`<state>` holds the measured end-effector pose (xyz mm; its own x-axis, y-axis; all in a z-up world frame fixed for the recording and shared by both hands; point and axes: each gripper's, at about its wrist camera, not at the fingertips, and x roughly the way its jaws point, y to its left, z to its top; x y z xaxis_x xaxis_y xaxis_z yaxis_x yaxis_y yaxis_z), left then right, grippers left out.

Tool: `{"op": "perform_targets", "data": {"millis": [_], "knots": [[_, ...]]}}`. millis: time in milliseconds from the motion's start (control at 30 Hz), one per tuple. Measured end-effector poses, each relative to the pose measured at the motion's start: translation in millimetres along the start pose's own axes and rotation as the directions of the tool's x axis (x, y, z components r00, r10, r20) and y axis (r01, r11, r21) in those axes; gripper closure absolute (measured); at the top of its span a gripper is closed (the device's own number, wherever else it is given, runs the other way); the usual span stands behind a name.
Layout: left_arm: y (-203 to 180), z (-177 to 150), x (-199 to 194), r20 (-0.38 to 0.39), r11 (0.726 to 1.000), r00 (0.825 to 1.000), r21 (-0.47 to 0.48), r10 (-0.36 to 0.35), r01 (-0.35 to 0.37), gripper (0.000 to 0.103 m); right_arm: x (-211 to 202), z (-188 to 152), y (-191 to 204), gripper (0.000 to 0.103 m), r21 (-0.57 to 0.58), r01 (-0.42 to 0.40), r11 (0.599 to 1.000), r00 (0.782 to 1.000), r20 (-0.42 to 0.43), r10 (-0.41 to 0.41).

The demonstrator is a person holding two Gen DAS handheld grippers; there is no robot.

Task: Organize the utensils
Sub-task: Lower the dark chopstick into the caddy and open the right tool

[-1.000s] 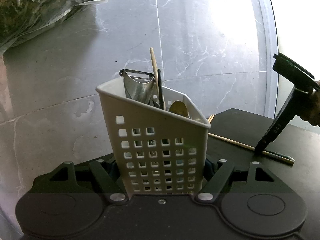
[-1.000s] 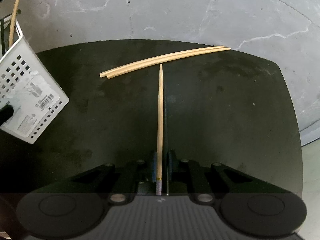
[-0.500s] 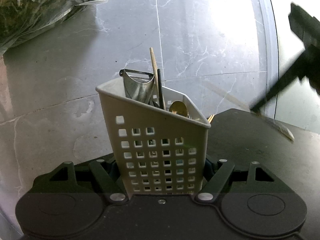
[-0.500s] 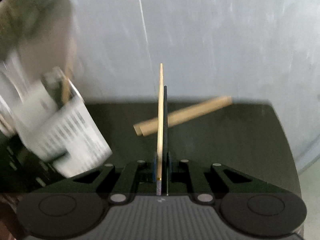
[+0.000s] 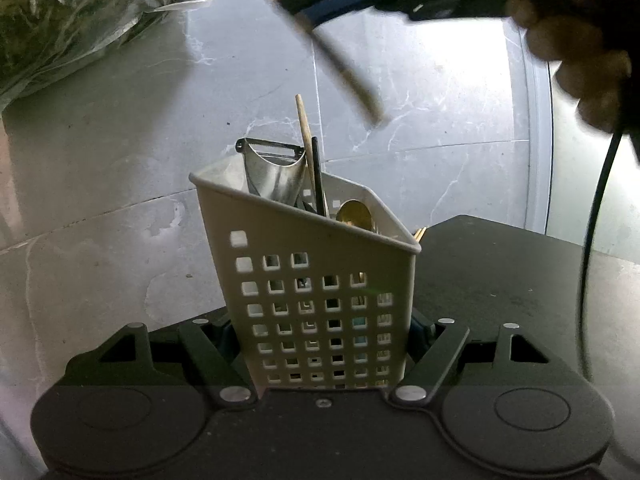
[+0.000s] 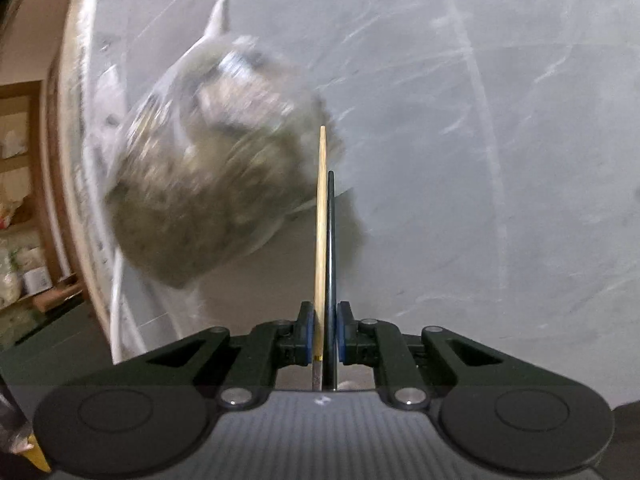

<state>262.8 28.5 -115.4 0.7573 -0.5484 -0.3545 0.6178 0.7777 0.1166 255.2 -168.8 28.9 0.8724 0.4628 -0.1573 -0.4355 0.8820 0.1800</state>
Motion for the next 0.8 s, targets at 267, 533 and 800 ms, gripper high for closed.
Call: {"op": "perform_targets", "data": {"millis": [267, 533, 800], "knots": [[-2, -1, 0, 0.003, 1.0, 1.0, 0.002, 0.001, -0.001, 0.025, 13, -51, -1, 0.09, -0.006, -0.042, 0.999, 0.998, -0.039, 0.042], [-4, -2, 0, 0.002, 1.0, 1.0, 0.003, 0.006, -0.006, 0.025, -1, -63, 4, 0.06, -0.058, -0.071, 0.996, 0.992, -0.106, 0.064], [-6, 1, 0, -0.004, 1.0, 1.0, 0.001, 0.009, -0.009, 0.025, -34, -37, -29, 0.027, 0.032, 0.096, 0.995, 0.995, -0.036, -0.094]]}}
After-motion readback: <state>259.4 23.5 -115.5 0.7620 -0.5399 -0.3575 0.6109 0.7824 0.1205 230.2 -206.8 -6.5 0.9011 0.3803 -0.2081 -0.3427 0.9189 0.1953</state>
